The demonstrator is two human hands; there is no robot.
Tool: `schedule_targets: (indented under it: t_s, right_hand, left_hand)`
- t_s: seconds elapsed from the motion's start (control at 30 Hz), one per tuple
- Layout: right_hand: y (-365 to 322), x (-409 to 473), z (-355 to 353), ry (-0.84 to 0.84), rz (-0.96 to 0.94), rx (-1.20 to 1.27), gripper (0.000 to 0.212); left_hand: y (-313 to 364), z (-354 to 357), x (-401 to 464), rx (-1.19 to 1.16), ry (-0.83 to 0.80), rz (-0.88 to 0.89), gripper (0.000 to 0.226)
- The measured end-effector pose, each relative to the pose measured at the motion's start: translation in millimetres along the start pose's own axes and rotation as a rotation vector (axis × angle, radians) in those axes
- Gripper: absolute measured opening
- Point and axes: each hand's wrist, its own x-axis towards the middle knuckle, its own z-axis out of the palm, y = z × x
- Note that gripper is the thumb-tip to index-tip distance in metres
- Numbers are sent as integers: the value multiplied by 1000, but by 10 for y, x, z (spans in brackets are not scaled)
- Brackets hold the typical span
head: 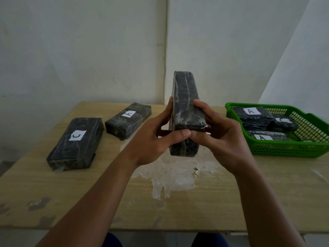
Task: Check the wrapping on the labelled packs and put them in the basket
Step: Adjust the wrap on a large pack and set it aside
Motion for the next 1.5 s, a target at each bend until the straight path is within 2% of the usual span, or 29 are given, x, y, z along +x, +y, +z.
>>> schedule_targets:
  t_s: [0.23, 0.37, 0.43, 0.47, 0.53, 0.63, 0.73, 0.83, 0.87, 1.0, 1.1, 1.13, 1.2, 1.3, 1.4, 1.5]
  right_hand:
    - [26, 3, 19, 30, -30, -4, 65]
    - [43, -7, 11, -17, 68, -101, 85]
    - [39, -12, 48, -37, 117, -129, 94]
    - [40, -3, 66, -10, 121, -122, 92]
    - [-5, 26, 104, 91, 136, -70, 74]
    - [-85, 92, 123, 201, 231, -58, 53]
    - [-133, 160, 154, 245, 327, -43, 42]
    - [-199, 218, 206, 292, 338, -44, 20]
    - [-213, 227, 212, 296, 336, -47, 19]
    - [-237, 235, 217, 267, 364, -97, 26]
    - [-215, 204, 220, 225, 333, -159, 20]
    - [-205, 180, 201, 169, 311, -213, 31]
    - [-164, 143, 138, 62, 270, -340, 65]
    - [-92, 114, 73, 68, 204, -485, 91]
    - [-57, 123, 44, 116, 177, -325, 78]
    - [-50, 120, -16, 115, 134, -300, 64]
  left_hand:
    - [2, -9, 7, 36, 25, 24, 83]
    - [49, 13, 27, 104, 143, -79, 80]
    - [100, 1, 49, 117, 215, -155, 67]
    - [136, -7, 52, 89, 217, -192, 61]
    - [196, -17, 55, 41, 158, -216, 58]
    - [272, -6, 60, 38, 141, -227, 26]
    - [318, 28, 94, 29, 191, -319, 34]
    - [369, 60, 118, 6, 226, -369, 38]
    - [382, 68, 117, 0, 234, -372, 38]
    - [356, 86, 102, -14, 259, -376, 44]
    - [337, 76, 89, -29, 285, -382, 44]
    - [338, 63, 89, -39, 293, -386, 45]
    - [343, 22, 96, -57, 299, -388, 45]
    - [359, -24, 85, -36, 202, -344, 51]
    - [377, -3, 31, 46, 82, -212, 46]
    - [355, 36, -4, 131, 62, -145, 42]
